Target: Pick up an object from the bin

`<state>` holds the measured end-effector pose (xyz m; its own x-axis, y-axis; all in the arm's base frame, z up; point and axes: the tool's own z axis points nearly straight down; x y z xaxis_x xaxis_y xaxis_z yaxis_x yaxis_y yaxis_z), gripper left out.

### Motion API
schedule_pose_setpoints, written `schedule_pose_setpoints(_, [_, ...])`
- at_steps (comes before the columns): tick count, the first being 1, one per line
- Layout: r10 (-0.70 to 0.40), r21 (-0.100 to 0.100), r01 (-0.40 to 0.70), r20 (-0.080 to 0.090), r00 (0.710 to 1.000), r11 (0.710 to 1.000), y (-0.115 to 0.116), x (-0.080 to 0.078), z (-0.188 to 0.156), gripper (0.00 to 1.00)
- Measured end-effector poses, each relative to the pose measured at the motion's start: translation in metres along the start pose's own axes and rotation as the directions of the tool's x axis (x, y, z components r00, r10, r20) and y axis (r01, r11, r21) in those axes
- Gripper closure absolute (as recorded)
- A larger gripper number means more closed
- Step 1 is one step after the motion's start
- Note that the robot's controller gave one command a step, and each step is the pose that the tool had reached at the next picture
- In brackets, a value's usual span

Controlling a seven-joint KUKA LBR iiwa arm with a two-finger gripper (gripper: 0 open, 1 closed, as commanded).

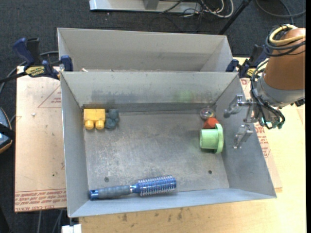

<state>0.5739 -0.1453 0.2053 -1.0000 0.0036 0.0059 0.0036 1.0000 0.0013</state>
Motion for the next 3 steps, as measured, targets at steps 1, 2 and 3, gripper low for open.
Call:
schedule_pose_setpoints(1, [-0.276, 0.012, 0.276, 0.028, 0.961, 0.961, 0.005, -0.042, 0.098, 0.0])
schedule_pose_setpoints(2, [-0.277, 0.008, 0.277, 0.019, 0.961, 0.961, 0.005, -0.041, 0.101, 1.0])
schedule_pose_setpoints(3, [-0.601, 0.011, 0.601, 0.012, 0.799, 0.799, 0.021, -0.042, -0.05, 1.0])
